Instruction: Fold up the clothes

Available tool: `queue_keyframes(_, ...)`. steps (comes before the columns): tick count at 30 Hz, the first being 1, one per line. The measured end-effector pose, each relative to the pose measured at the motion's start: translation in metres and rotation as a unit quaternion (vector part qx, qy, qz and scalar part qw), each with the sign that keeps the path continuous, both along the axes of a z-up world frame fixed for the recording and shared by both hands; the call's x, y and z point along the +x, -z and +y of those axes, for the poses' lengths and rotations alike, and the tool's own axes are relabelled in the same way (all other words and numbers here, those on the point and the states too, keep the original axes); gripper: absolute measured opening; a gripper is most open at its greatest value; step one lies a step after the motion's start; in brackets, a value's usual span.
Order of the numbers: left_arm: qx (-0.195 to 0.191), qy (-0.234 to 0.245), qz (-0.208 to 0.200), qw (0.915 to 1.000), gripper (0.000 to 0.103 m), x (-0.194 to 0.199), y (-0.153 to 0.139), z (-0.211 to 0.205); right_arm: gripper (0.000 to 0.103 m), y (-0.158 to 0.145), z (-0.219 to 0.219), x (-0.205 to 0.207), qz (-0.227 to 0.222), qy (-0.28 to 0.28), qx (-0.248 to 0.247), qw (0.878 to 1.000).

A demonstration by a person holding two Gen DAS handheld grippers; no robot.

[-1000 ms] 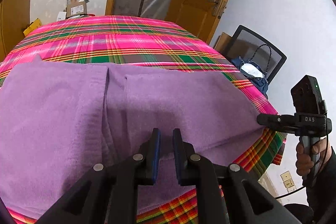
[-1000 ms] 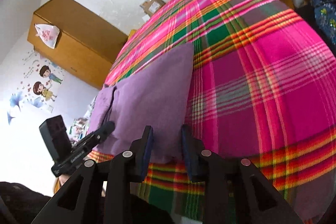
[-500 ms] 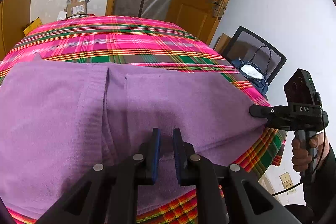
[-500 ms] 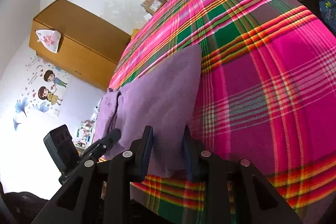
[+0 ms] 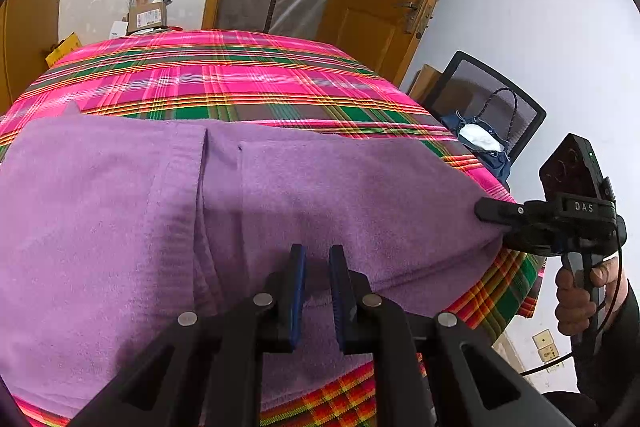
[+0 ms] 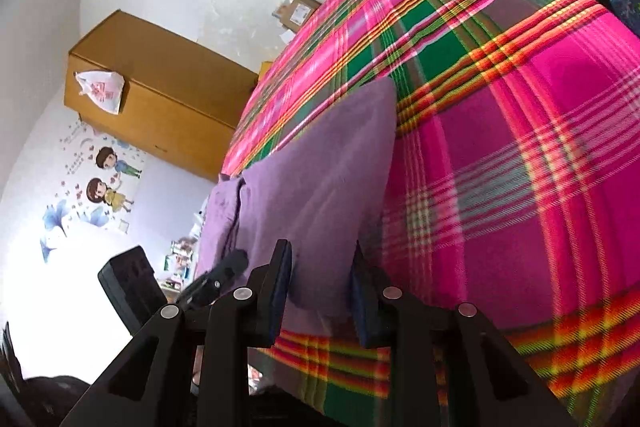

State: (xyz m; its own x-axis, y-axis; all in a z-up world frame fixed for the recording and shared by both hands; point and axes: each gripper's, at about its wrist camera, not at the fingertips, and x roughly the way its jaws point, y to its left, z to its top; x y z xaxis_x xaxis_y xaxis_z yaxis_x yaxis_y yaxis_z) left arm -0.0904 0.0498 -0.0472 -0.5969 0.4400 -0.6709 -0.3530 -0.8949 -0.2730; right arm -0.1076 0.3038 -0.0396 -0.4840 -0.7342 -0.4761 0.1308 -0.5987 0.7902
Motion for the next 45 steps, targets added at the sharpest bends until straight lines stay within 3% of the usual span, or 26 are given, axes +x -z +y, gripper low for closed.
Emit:
queue_keyframes(5,-0.001,-0.002,0.002,1.0,0.013,0.001,0.0,0.001,0.029,0.001,-0.003,-0.001,0.007,0.022,-0.016,1.0)
queue_keyframes(12,0.003,-0.001,0.002,1.0,0.013,0.003,0.0,-0.001,0.017,-0.005,-0.004,0.006,0.017,0.043,0.007,0.999)
queue_keyframes(19,-0.003,0.0,0.002,1.0,0.013,0.003,-0.001,0.001,0.015,-0.021,-0.011,0.009,0.039,0.045,0.02,0.998)
queue_keyframes(45,0.014,-0.043,0.024,0.9987,0.013,0.012,-0.023,-0.028,0.015,-0.121,-0.07,0.007,0.172,-0.039,0.04,0.984)
